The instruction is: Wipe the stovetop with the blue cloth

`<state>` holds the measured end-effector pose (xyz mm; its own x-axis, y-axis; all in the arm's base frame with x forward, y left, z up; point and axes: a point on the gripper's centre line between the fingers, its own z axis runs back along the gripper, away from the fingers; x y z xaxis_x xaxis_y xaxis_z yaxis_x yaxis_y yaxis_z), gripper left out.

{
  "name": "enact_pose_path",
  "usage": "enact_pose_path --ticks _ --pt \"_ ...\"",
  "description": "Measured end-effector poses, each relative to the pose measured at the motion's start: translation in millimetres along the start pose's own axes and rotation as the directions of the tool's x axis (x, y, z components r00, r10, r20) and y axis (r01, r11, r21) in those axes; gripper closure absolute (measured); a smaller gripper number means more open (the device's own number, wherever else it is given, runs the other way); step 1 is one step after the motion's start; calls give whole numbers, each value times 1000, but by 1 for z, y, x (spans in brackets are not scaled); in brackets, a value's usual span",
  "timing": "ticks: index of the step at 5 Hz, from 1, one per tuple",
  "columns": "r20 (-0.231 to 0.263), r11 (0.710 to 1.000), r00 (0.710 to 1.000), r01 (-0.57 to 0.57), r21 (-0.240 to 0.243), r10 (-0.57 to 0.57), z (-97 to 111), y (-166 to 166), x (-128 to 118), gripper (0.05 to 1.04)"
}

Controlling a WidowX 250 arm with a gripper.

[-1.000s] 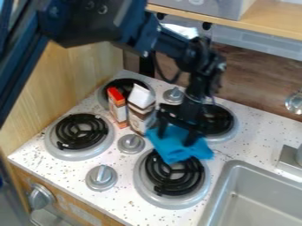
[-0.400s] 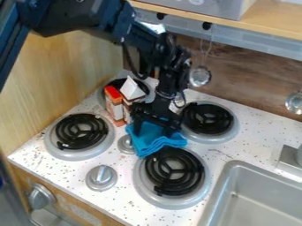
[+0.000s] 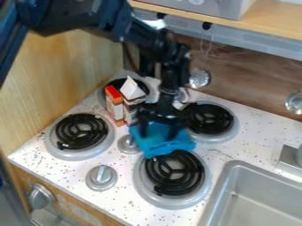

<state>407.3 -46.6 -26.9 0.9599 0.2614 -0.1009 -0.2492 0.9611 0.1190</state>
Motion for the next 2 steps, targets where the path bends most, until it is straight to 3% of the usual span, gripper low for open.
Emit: enact_pose_path --ticks 1,2 --pt "3 995 995 97 -7 -97 7 -42 -15 83" --pt "4 993 993 116 -6 -116 4 -56 -15 83"
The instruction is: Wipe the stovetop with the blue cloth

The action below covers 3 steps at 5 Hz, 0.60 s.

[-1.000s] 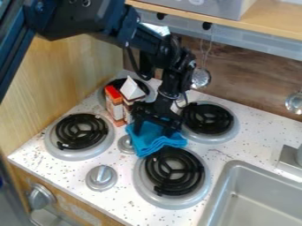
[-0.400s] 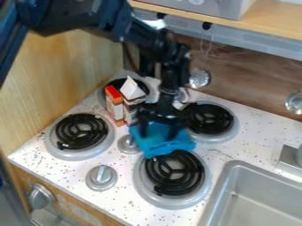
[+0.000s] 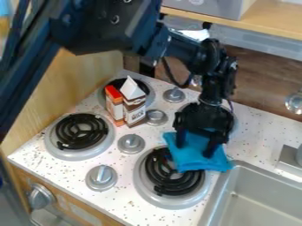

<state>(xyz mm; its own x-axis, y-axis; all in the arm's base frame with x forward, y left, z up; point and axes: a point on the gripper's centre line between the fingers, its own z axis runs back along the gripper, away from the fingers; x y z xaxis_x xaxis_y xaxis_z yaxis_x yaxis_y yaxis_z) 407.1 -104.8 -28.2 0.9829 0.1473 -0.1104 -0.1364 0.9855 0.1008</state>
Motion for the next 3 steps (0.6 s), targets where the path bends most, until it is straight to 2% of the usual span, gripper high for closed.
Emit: enact_pose_path --ticks 2,3 --pt "12 1000 1000 25 8 -25 1 -14 2 83" --pt "48 999 999 5 53 -8 2 -6 8 83"
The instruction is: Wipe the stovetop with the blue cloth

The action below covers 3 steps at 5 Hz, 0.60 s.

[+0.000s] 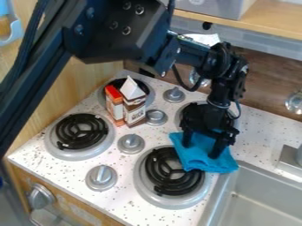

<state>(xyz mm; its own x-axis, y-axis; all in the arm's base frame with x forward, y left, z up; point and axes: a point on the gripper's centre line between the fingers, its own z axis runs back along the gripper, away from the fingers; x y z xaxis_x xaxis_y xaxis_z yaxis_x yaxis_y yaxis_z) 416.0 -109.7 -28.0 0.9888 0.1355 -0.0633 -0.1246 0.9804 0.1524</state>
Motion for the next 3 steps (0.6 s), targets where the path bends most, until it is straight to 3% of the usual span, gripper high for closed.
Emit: enact_pose_path --ticks 1,2,3 --pt "12 997 999 -36 67 36 -10 27 5 83" --pt "4 991 994 -108 74 108 -17 60 13 83" --pt "4 991 994 -112 75 112 -17 63 14 83"
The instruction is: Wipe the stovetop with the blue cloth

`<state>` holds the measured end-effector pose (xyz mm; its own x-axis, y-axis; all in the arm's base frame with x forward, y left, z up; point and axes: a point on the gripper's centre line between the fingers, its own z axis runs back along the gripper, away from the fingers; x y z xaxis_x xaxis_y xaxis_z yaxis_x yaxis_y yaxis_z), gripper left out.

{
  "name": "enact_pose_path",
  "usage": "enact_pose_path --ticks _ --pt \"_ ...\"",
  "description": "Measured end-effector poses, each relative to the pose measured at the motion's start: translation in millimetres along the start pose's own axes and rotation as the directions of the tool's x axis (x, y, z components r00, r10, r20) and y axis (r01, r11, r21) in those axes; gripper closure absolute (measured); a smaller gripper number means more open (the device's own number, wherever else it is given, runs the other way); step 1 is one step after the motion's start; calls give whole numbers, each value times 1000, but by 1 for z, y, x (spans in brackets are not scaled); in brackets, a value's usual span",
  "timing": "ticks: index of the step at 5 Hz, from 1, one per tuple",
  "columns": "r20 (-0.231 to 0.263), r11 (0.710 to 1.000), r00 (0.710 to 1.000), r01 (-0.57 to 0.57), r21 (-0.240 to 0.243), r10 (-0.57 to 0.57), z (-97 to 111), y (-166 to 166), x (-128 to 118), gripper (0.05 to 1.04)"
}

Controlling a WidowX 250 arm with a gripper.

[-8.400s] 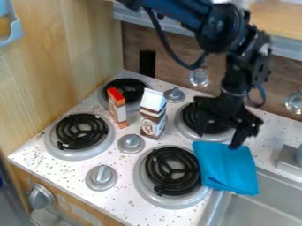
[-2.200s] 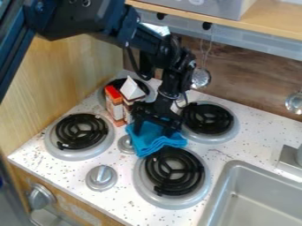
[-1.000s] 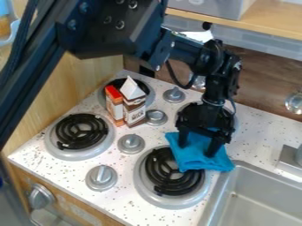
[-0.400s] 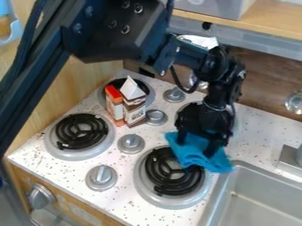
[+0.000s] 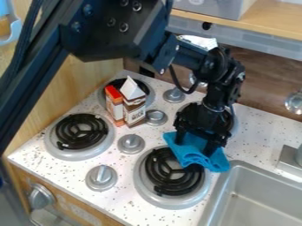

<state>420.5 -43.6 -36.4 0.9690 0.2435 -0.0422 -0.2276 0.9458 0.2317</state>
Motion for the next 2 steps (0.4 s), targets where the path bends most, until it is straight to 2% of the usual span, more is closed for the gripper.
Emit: enact_pose_path --ticks 1,2 --pt "-5 1000 1000 -15 0 15 0 7 3 83" --pt "-7 998 998 -62 7 62 -1 27 12 83"
